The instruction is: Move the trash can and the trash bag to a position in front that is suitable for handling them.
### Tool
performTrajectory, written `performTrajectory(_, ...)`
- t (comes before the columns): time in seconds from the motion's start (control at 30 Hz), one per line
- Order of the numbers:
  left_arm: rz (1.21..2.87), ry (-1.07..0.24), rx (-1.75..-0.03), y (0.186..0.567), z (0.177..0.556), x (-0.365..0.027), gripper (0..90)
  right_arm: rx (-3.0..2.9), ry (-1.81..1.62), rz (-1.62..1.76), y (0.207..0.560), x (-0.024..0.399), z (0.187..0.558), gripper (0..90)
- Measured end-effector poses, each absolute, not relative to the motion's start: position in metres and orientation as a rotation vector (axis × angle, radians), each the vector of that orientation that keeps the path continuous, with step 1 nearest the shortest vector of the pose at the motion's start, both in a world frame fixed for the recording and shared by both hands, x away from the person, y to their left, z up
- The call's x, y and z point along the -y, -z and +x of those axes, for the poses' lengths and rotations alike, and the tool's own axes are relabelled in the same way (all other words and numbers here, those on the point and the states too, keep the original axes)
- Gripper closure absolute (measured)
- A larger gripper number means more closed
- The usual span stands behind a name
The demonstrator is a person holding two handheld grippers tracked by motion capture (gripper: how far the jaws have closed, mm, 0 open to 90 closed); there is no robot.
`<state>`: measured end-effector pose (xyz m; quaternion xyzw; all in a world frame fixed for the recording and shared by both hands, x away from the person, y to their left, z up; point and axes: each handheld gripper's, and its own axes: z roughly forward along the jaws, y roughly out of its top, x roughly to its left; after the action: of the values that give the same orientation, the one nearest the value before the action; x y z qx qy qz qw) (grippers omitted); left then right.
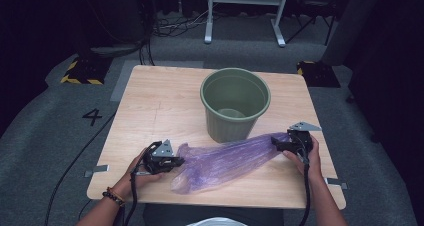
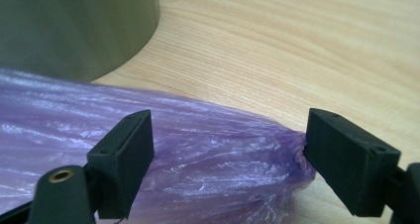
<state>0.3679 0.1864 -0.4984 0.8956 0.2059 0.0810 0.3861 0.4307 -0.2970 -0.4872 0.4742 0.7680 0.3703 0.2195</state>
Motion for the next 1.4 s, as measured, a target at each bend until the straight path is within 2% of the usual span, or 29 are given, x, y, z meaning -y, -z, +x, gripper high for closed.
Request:
performTrajectory(0.23, 2.284, -0.225, -0.499, 0.499, 0.364, -0.188, 76.8, -2.162, -1.018, 1.355, 0.497, 0.297, 0.435, 21.1)
performTrajectory(0.27, 2.283, -0.231, -0.507, 0.499, 0.364, -0.188, 73.7, -2.165, -1.019, 1.354, 0.498, 0.297, 0.436, 22.3)
performTrajectory(0.4, 2.271, -0.233, -0.571, 0.500, 0.366, -0.191, 39.7, -2.172, -1.004, 1.307, 0.502, 0.297, 0.435, 33.4)
performTrajectory(0.47, 2.248, -0.230, -0.632, 0.501, 0.367, -0.196, 27.8, -2.189, -1.004, 1.269, 0.501, 0.296, 0.434, 41.3)
performTrajectory(0.53, 2.219, -0.249, -0.689, 0.499, 0.367, -0.203, 20.3, -2.195, -1.018, 1.242, 0.502, 0.295, 0.433, 50.5)
performTrajectory(0.57, 2.204, -0.261, -0.704, 0.497, 0.367, -0.208, 19.7, -2.204, -1.028, 1.230, 0.501, 0.295, 0.433, 54.3)
performTrajectory(0.6, 2.204, -0.261, -0.704, 0.497, 0.367, -0.208, 19.0, -2.204, -1.028, 1.230, 0.501, 0.295, 0.433, 54.3)
performTrajectory(0.63, 2.166, -0.286, -0.735, 0.492, 0.366, -0.218, 17.8, -2.215, -1.041, 1.210, 0.501, 0.296, 0.433, 60.8)
performTrajectory(0.7, 2.135, -0.318, -0.780, 0.490, 0.366, -0.229, 17.6, -2.224, -1.048, 1.194, 0.501, 0.295, 0.433, 65.9)
performTrajectory(0.97, 2.153, -0.412, -0.878, 0.494, 0.375, -0.247, 18.6, -2.238, -1.045, 1.153, 0.501, 0.294, 0.434, 74.1)
performTrajectory(1.03, 2.158, -0.393, -0.894, 0.497, 0.378, -0.247, 18.6, -2.238, -1.047, 1.151, 0.501, 0.294, 0.434, 72.7)
performTrajectory(1.07, 2.161, -0.389, -0.897, 0.498, 0.379, -0.246, 18.6, -2.237, -1.049, 1.156, 0.501, 0.294, 0.435, 66.8)
performTrajectory(1.1, 2.180, -0.394, -0.892, 0.499, 0.380, -0.246, 18.6, -2.239, -1.052, 1.165, 0.502, 0.295, 0.436, 57.0)
performTrajectory(1.13, 2.180, -0.394, -0.892, 0.499, 0.380, -0.246, 18.6, -2.239, -1.052, 1.165, 0.502, 0.295, 0.436, 57.0)
performTrajectory(1.17, 2.193, -0.386, -0.895, 0.501, 0.382, -0.243, 18.6, -2.246, -1.056, 1.179, 0.501, 0.296, 0.436, 45.7)
performTrajectory(1.27, 2.202, -0.370, -0.886, 0.503, 0.383, -0.241, 18.4, -2.227, -1.068, 1.178, 0.496, 0.298, 0.432, 32.2)
performTrajectory(1.4, 2.199, -0.359, -0.887, 0.504, 0.385, -0.240, 17.5, -2.219, -1.082, 1.181, 0.488, 0.306, 0.424, 27.3)
